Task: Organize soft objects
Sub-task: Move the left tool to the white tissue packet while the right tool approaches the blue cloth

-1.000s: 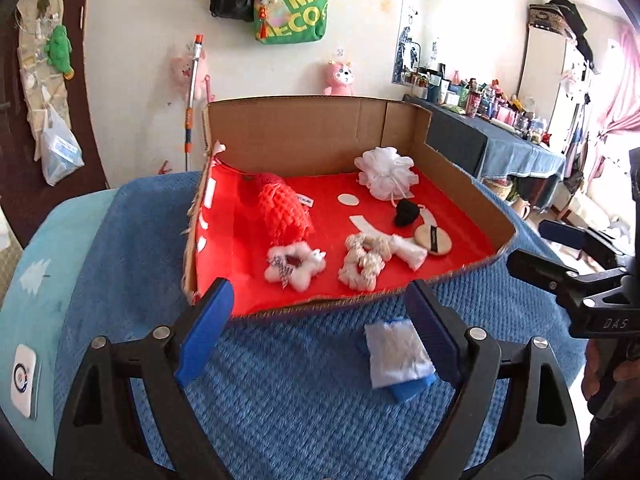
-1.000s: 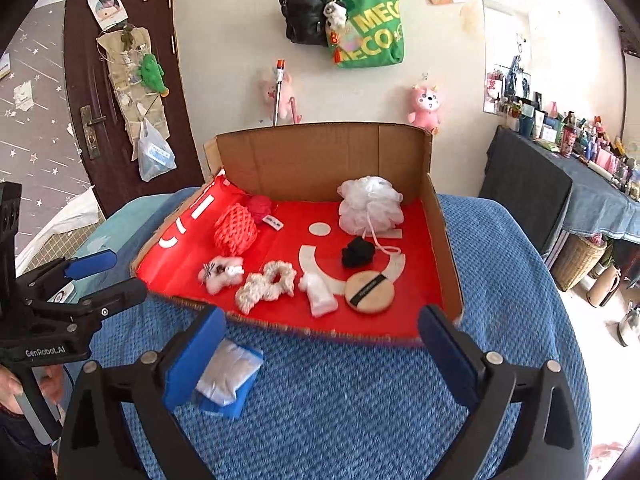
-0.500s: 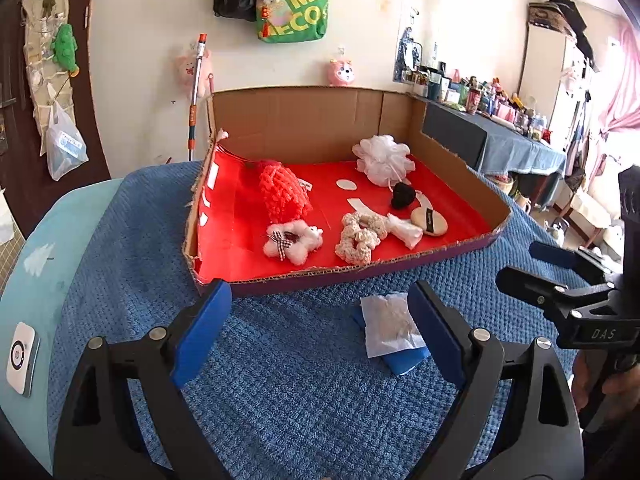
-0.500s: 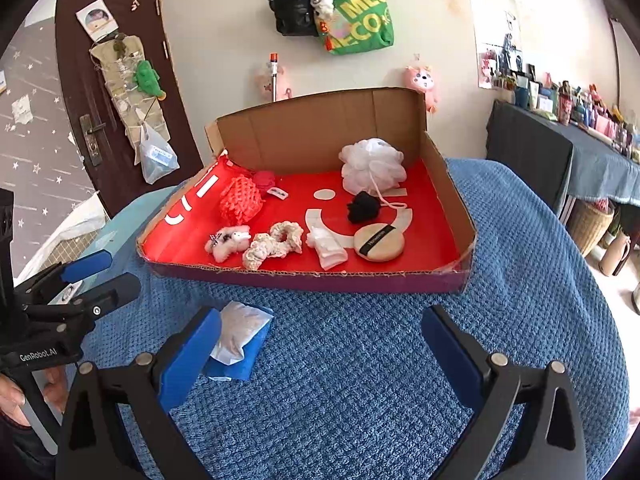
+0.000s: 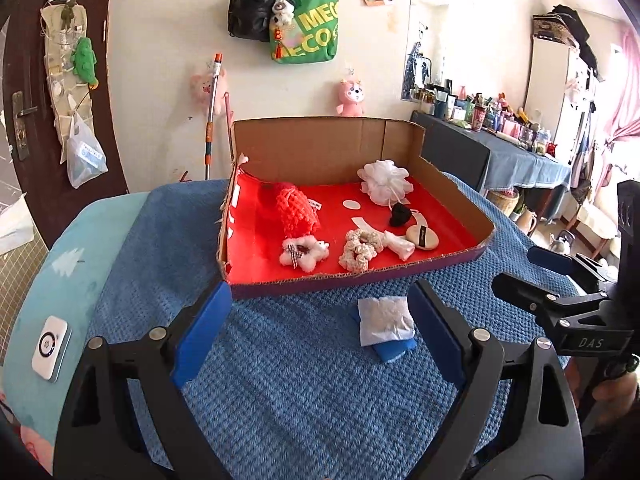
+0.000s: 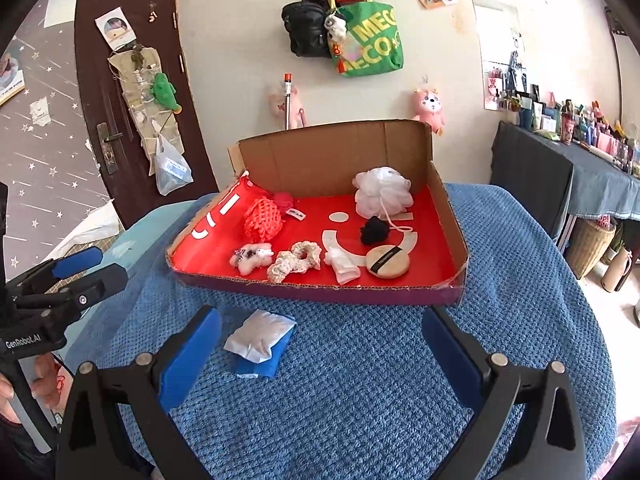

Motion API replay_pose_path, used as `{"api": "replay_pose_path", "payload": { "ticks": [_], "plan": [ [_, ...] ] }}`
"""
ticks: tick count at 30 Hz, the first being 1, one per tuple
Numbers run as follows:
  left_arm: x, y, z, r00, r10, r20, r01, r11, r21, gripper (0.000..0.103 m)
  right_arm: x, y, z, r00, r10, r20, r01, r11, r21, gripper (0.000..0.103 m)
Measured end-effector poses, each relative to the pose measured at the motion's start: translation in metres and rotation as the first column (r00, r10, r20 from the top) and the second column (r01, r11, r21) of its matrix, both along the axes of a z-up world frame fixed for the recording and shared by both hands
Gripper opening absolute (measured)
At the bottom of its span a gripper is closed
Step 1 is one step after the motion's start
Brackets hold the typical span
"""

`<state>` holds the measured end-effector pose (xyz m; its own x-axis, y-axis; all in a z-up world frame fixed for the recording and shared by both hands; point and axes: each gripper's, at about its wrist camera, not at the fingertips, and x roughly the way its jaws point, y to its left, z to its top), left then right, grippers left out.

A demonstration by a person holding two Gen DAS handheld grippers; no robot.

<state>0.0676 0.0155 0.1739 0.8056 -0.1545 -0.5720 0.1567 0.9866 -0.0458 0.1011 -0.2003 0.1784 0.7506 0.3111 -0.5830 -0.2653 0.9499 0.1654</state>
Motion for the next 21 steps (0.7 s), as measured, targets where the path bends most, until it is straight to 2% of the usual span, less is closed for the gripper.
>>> {"api": "replay_pose_path", "payload": {
  "ticks": [9,21],
  "plan": [
    [-0.009,0.002,-0.016,0.999,0.011,-0.043,-0.012,1.000,-0.009,0.090,-0.013,0.004,-0.005,1.000,0.017,0.000,-0.017,1.000,0.000,0.103],
    [0.014,0.003,-0.081,0.983,0.014,-0.182,-0.020,0.999,-0.034,0.090,-0.005,0.010,-0.044,0.997,0.017,-0.075,-0.020,0.999,-0.034,0.103]
  ]
}}
